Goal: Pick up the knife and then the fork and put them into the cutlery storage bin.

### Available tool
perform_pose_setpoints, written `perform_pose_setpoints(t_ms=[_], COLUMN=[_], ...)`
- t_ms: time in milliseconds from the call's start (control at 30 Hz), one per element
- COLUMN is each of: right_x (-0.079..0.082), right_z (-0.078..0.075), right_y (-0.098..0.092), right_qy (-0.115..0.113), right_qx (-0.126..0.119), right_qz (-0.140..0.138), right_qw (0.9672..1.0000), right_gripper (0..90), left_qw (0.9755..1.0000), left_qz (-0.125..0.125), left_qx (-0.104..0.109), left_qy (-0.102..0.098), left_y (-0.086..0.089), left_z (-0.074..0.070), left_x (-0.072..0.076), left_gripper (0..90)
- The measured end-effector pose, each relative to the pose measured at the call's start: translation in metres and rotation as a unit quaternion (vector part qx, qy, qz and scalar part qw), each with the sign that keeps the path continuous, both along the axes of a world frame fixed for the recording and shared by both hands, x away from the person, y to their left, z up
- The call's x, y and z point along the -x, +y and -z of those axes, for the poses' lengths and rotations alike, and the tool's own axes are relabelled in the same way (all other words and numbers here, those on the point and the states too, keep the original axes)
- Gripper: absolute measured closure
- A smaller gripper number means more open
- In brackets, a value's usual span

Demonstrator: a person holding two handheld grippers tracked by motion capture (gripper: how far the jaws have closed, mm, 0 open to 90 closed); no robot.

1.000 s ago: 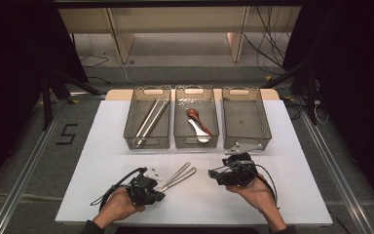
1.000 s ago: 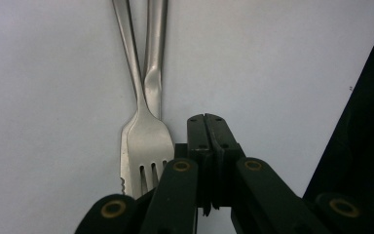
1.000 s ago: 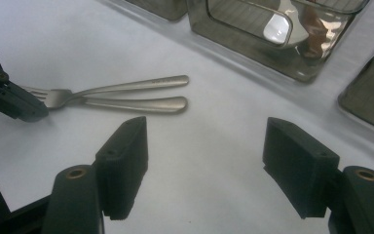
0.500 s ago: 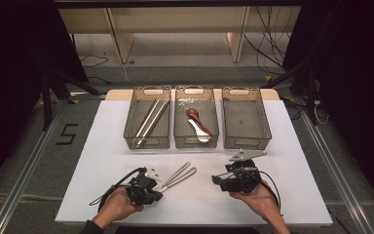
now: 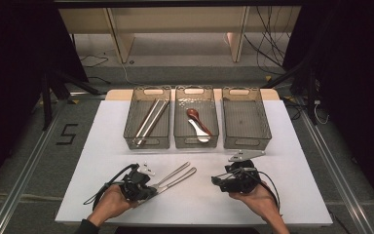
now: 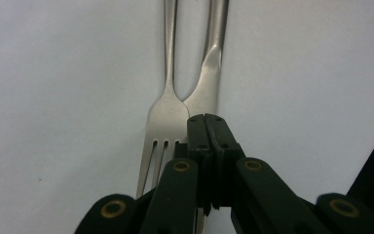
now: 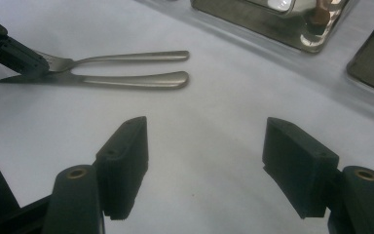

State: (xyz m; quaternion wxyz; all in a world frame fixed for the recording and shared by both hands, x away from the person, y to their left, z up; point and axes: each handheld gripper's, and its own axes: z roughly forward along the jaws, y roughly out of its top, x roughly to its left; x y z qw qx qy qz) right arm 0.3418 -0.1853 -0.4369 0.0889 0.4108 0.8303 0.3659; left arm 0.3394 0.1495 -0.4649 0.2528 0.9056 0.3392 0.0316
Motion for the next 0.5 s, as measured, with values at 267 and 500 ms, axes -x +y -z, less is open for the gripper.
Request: perform_pose_setpoints(t_ms=[267,500], right_x=[0.0002,0.0013], right_z=[0.0013,0.0003], right_y=[-0.0013,-0.0029], right_qy=[-0.003,-0.002], right_qx=[0.002,0.003], right_qz=[-0.003,0.001], right_qw=[1.0000,1.0000], right_gripper=[34.5,34.8], left_qw=[1.0000,0.9995], left_qz=[-0.007,-0.017], left_qx=[-0.003,-0.018], left_qy=[0.001,-0.017], left_y=[0.0035,0.0001], left_z=[0.0007,0.0016], left_x=[-0.0045,-0.0093], left_gripper=[88.9,88.9])
